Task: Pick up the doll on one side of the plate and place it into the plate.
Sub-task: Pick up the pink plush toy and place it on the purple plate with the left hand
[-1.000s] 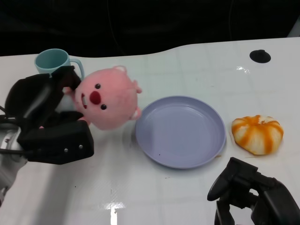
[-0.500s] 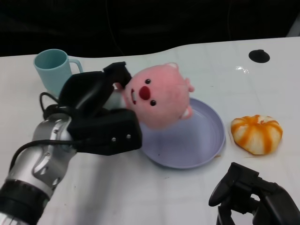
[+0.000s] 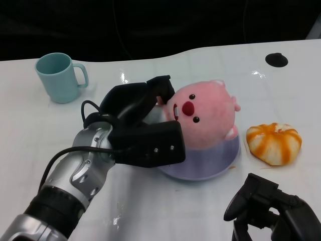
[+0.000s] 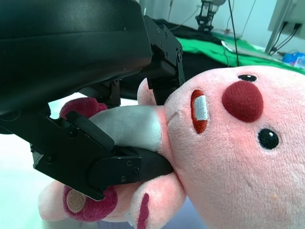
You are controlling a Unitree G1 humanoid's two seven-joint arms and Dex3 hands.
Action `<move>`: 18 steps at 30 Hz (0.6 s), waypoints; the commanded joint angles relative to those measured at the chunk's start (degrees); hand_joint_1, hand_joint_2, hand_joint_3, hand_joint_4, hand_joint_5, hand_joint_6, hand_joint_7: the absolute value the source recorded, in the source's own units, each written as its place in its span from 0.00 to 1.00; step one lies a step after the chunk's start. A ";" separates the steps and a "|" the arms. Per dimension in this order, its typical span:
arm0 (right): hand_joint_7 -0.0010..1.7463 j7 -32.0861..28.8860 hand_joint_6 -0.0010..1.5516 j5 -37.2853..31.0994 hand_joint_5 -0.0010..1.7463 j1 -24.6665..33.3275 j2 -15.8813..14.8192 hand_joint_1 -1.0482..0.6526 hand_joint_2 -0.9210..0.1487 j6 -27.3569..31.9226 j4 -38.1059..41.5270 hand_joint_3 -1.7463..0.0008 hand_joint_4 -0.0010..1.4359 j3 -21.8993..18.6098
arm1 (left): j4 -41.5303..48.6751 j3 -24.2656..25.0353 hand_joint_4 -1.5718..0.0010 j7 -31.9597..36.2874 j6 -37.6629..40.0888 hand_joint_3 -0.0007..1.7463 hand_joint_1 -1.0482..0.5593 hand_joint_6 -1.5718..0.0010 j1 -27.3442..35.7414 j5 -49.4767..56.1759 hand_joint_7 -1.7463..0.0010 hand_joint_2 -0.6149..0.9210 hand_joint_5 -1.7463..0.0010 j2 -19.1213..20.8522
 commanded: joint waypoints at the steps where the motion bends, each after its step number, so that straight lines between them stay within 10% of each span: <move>1: 0.87 0.08 0.40 0.36 1.00 0.28 -0.46 0.66 0.46 0.51 -0.84 0.23 0.49 -0.17 | 2.17 -0.84 0.40 0.22 0.34 0.69 0.55 0.51 -2.15 0.60 0.00 0.70 0.00 -0.73; 7: 0.87 0.05 0.40 0.30 1.00 0.24 -0.40 0.65 0.47 0.83 -1.09 0.23 0.49 -0.01 | 5.46 -1.99 0.43 -0.74 0.48 0.63 0.56 0.54 -3.67 0.72 0.06 0.67 0.00 -1.88; 11: 0.88 0.03 0.40 0.05 1.00 0.14 -0.45 0.66 0.47 0.44 -0.83 0.22 0.50 0.11 | 4.76 -2.41 0.54 -3.26 2.19 0.43 0.53 0.47 -4.04 0.56 0.59 0.78 0.01 -1.95; 14: 0.88 0.03 0.40 0.10 1.00 0.12 -0.48 0.66 0.47 0.48 -0.83 0.22 0.50 0.10 | 3.73 -2.78 0.69 -4.26 1.57 0.14 0.47 0.53 -3.76 0.61 0.89 0.96 0.23 -1.30; 16: 0.88 -0.01 0.40 0.10 1.00 0.14 -0.45 0.66 0.46 0.54 -0.90 0.22 0.50 0.10 | 2.75 -3.94 0.81 -4.65 1.36 0.12 0.36 0.68 -3.71 2.15 0.98 0.99 0.60 -0.27; 18: 0.88 -0.03 0.40 0.04 1.00 0.14 -0.47 0.66 0.46 0.48 -0.93 0.22 0.50 0.10 | 1.39 -5.24 0.88 -5.86 2.06 0.13 0.30 0.77 -3.82 4.00 0.99 1.00 0.73 0.83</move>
